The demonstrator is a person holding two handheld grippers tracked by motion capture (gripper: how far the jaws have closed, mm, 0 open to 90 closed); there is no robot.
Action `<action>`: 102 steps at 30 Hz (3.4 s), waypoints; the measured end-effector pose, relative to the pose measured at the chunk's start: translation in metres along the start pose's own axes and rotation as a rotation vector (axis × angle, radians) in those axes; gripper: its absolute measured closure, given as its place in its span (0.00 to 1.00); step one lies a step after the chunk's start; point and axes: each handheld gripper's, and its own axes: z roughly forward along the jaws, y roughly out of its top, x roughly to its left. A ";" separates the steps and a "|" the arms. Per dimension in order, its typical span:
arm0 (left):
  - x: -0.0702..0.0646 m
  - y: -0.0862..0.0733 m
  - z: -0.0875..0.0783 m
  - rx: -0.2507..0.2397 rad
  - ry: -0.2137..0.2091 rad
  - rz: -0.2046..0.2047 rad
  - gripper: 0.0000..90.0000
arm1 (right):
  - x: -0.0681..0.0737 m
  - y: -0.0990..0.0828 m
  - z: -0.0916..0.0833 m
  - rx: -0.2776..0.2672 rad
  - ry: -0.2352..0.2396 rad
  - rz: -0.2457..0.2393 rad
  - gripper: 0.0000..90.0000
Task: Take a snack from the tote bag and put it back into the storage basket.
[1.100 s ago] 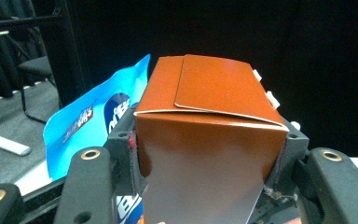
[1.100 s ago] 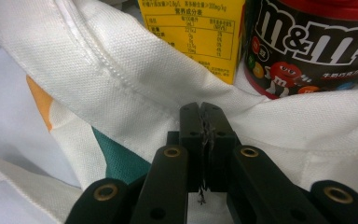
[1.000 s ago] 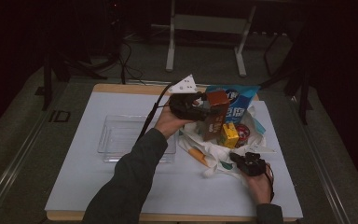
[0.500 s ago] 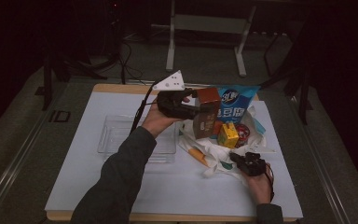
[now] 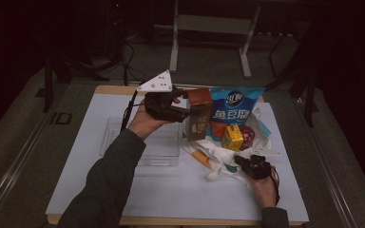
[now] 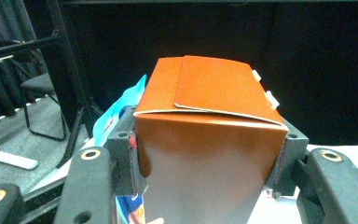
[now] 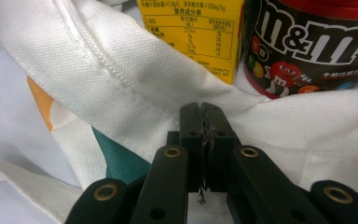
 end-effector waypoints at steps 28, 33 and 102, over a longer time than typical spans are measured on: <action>0.012 -0.019 -0.052 0.030 -0.024 -0.005 0.47 | 0.000 0.000 0.000 0.000 -0.001 -0.001 0.98; 0.015 -0.025 -0.059 0.048 -0.019 -0.009 0.48 | 0.000 0.000 0.000 0.001 -0.002 -0.001 0.98; 0.038 -0.089 -0.096 0.596 0.027 0.006 0.48 | 0.001 0.000 0.000 -0.001 -0.008 -0.010 0.98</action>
